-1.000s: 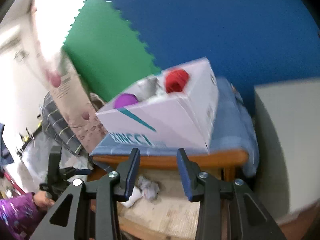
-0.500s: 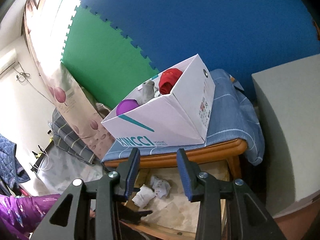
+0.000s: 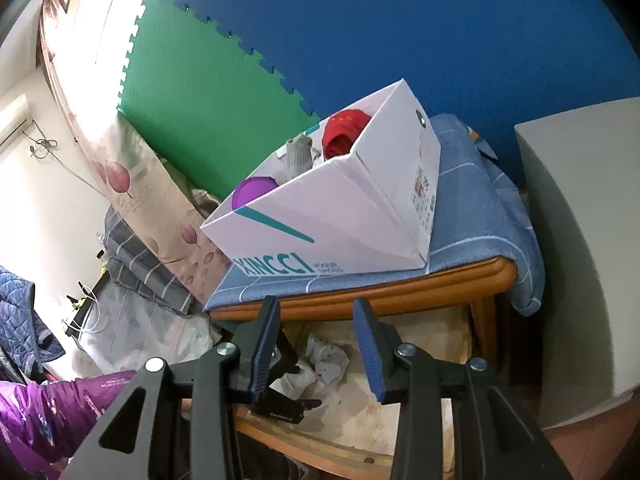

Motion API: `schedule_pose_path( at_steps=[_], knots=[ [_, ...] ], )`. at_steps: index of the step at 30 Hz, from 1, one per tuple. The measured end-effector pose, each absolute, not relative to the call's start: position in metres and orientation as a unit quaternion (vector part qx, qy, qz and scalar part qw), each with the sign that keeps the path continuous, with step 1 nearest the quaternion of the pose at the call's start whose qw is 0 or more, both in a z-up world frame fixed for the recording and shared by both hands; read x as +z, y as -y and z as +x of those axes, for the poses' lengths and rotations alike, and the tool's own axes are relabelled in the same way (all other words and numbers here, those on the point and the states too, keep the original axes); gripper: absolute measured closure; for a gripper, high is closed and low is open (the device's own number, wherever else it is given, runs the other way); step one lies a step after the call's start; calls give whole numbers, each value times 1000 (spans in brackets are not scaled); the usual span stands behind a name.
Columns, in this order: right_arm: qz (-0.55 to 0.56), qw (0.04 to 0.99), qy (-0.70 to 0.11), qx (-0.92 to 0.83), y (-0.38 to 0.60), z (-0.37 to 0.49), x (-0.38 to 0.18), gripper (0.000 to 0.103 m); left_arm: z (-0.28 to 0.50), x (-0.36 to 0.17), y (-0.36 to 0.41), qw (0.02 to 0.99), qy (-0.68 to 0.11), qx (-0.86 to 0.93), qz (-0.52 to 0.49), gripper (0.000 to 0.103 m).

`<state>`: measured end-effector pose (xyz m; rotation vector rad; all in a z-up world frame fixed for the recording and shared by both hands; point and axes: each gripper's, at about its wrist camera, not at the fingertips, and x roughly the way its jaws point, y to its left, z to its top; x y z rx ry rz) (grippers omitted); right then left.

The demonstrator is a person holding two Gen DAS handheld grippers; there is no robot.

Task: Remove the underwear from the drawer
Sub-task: 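Reach the left tool into the drawer and grasp the white rolled briefs, then lift the white briefs with the left tool over the box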

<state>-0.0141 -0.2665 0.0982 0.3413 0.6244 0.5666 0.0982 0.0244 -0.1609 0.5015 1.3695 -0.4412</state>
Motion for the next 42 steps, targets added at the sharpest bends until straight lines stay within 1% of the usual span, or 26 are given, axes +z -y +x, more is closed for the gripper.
schedule_pose_path(
  at_steps=[3,7,10,14,19,20,22,23,24,25,26,27,30,35,37,38,41,42],
  knots=[
    [166,896,-306,275,265,-13,96,64,96,-165,-21,716,-618,-202,252,26],
    [172,892,-315,275,264,-12,92,64,99,-172,-16,705,-629,-202,259,26],
    [178,889,-319,275,265,-11,90,64,109,-174,-20,701,-636,-205,248,24],
    [181,885,-329,275,262,-8,86,64,112,-183,-13,690,-642,-209,261,18],
    [174,883,-333,280,258,-7,85,64,109,-190,-14,688,-635,-212,280,20],
    [173,882,-335,281,257,-6,85,64,108,-189,-14,689,-634,-213,279,22],
    [172,880,-339,283,256,-6,83,64,108,-187,-17,696,-630,-207,276,31],
    [172,880,-340,284,255,-6,83,64,108,-183,-19,699,-627,-203,276,42],
    [171,880,-340,284,255,-7,83,64,108,-181,-23,704,-624,-196,276,56],
    [170,880,-340,284,254,-7,83,64,110,-179,-27,708,-622,-190,275,63],
    [170,880,-340,285,254,-7,83,64,110,-177,-30,712,-618,-188,276,77],
    [169,880,-340,285,254,-7,83,64,110,-177,-32,712,-615,-184,284,82],
    [170,880,-340,286,254,-7,83,64,109,-177,-36,716,-615,-186,274,84],
    [173,880,-339,283,255,-7,82,64,87,-174,-19,710,-600,-209,302,88],
    [179,880,-337,281,257,-7,82,64,76,-168,-12,713,-590,-224,305,93],
    [182,880,-337,281,258,-7,82,64,71,-163,-9,716,-585,-231,303,98],
    [192,877,-337,283,261,-7,82,64,68,-140,-9,738,-569,-241,271,98],
    [193,877,-337,283,262,-6,81,63,67,-132,-11,744,-563,-243,267,98]
  ],
)
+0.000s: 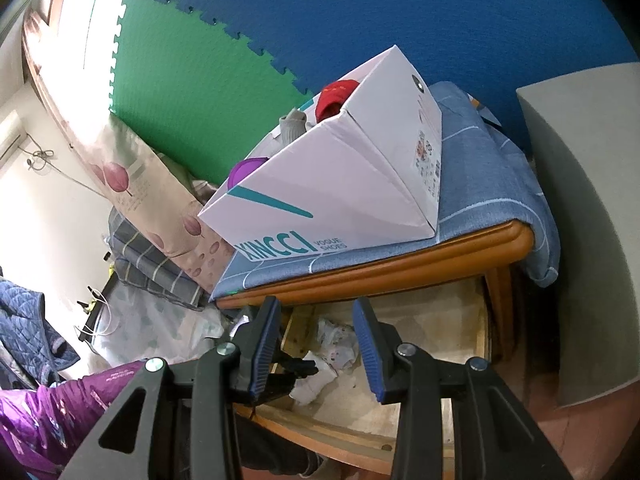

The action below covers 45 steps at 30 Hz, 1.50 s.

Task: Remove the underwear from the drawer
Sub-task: 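Lift the white briefs with the left tool over the box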

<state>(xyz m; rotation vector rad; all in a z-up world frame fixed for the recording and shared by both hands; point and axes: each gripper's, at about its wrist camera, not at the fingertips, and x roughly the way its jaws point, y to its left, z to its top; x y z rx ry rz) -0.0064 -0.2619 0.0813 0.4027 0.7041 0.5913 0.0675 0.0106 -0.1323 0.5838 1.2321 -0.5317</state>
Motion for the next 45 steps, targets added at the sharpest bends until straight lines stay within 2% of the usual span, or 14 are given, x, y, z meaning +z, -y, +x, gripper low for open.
schedule_pose_path(
  at_steps=[2,7,8,10,11,12,16,18,20,22,24,27,34,45],
  knots=[
    [195,878,-336,281,263,-7,81,50,64,-118,-12,754,-553,-248,254,98],
    [201,876,-328,290,266,-10,84,47,76,-122,-17,736,-575,-242,264,91],
    [201,875,-329,292,266,-10,84,47,76,-130,-15,727,-584,-239,272,86],
    [197,876,-329,294,265,-11,85,46,75,-144,-14,718,-592,-234,282,65],
    [195,876,-328,294,264,-12,85,46,76,-149,-12,713,-595,-236,285,48],
    [195,876,-329,294,265,-12,85,46,77,-155,-10,710,-596,-232,295,42],
    [204,872,-331,296,267,-10,84,45,86,-175,-6,696,-610,-227,303,36],
    [208,871,-332,297,267,-9,83,45,95,-184,-9,690,-621,-219,300,20],
    [208,870,-334,298,266,-8,83,45,101,-196,-12,680,-639,-210,294,13],
    [206,870,-335,298,265,-7,83,45,104,-201,-13,679,-634,-203,311,19],
    [204,870,-336,299,264,-7,82,45,106,-198,-14,690,-619,-188,324,53],
    [203,872,-334,296,264,-8,83,45,111,-186,-23,705,-617,-187,297,68],
    [208,876,-328,287,270,-9,83,45,79,-147,-13,732,-573,-211,303,70],
    [241,869,-335,272,284,-4,78,45,24,-27,-32,828,-480,-232,174,70]
  ],
)
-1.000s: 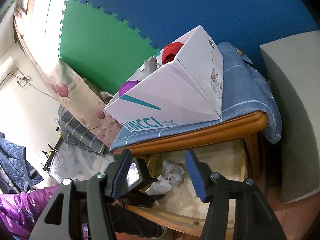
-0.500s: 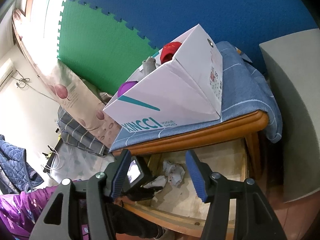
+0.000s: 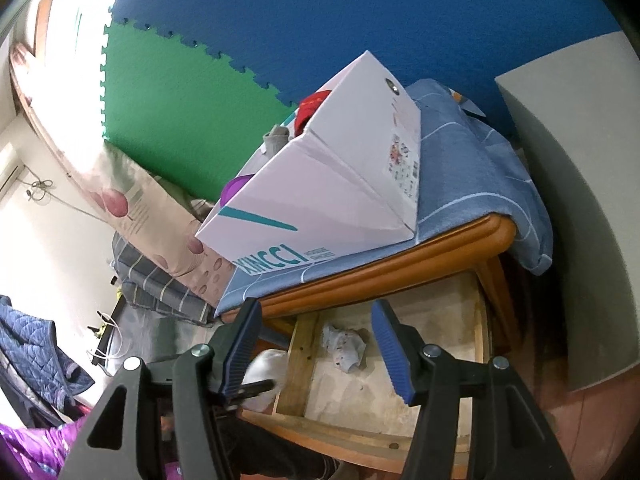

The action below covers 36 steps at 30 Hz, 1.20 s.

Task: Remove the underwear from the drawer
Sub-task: 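Lift the white briefs with the left tool over the box, then lower the left tool into the box and open to release the white briefs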

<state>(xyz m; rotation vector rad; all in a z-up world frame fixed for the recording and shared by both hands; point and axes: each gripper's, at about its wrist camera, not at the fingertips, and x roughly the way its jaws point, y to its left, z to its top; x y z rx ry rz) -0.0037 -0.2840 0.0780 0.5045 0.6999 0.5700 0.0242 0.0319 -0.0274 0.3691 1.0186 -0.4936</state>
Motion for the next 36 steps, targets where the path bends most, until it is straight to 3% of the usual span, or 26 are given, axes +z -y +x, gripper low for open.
schedule_pose_path(
  at_steps=[9,19,28,36],
  knots=[
    [280,867,-339,236,307,-7,73,45,-18,63,-32,866,-417,-257,100,70],
    [367,834,-309,273,336,-27,73,41,-10,144,-27,884,-370,-279,64,70],
    [464,791,-280,282,364,-25,58,40,73,218,-9,918,-316,-229,69,70],
    [470,783,-283,293,364,-21,56,40,176,194,18,918,-350,-171,76,69]
  ],
)
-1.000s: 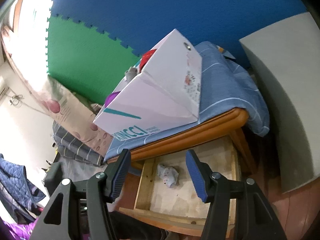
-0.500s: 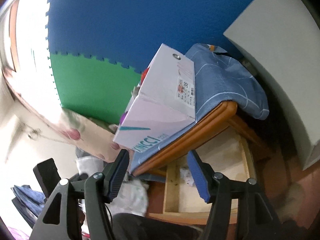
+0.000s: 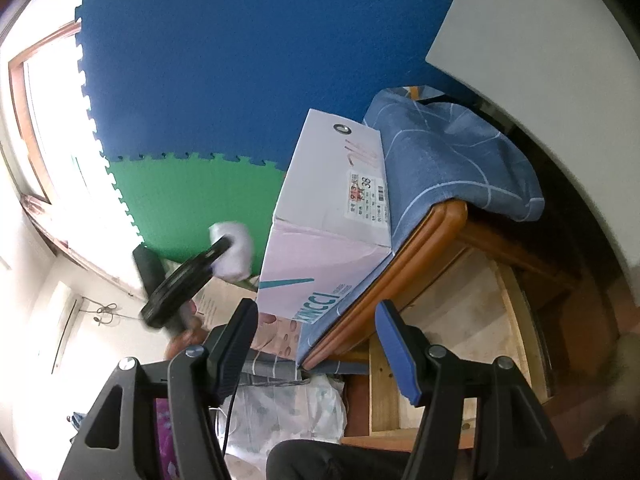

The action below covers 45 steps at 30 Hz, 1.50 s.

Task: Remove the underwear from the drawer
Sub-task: 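Lower the left tool into the box and open to release the white briefs, then reach the right tool into the drawer and grasp the floral light-blue item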

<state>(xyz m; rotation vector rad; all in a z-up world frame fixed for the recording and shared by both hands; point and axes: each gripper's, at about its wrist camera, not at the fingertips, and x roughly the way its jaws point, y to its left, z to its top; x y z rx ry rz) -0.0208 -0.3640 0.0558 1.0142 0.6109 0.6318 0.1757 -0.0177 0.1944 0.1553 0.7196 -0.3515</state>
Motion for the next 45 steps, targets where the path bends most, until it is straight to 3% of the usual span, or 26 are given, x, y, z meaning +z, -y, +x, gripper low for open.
schedule_pose_path(
  at_steps=[7,10,11,12,19,21,28,34,45],
  knots=[
    [479,776,-287,295,368,-19,52,40,215,154,29,911,-375,-153,79,64],
    [478,775,-291,294,367,-18,51,40,219,148,34,913,-371,-143,91,39],
    [475,776,-293,293,366,-17,51,40,218,148,35,916,-365,-134,95,20],
    [472,778,-295,293,365,-17,51,40,216,149,37,921,-357,-125,98,10],
    [406,806,-315,295,346,-17,60,40,184,167,33,941,-308,-106,96,6],
    [370,818,-325,298,335,-18,64,40,165,174,27,949,-288,-92,93,0],
    [202,858,-365,301,277,-24,72,40,98,183,0,965,-240,-43,92,0],
    [30,862,-400,311,209,-34,60,40,52,179,-23,967,-238,-28,87,0],
    [-94,837,-446,303,139,-6,23,40,22,147,-66,960,-273,-13,57,0]
  ],
)
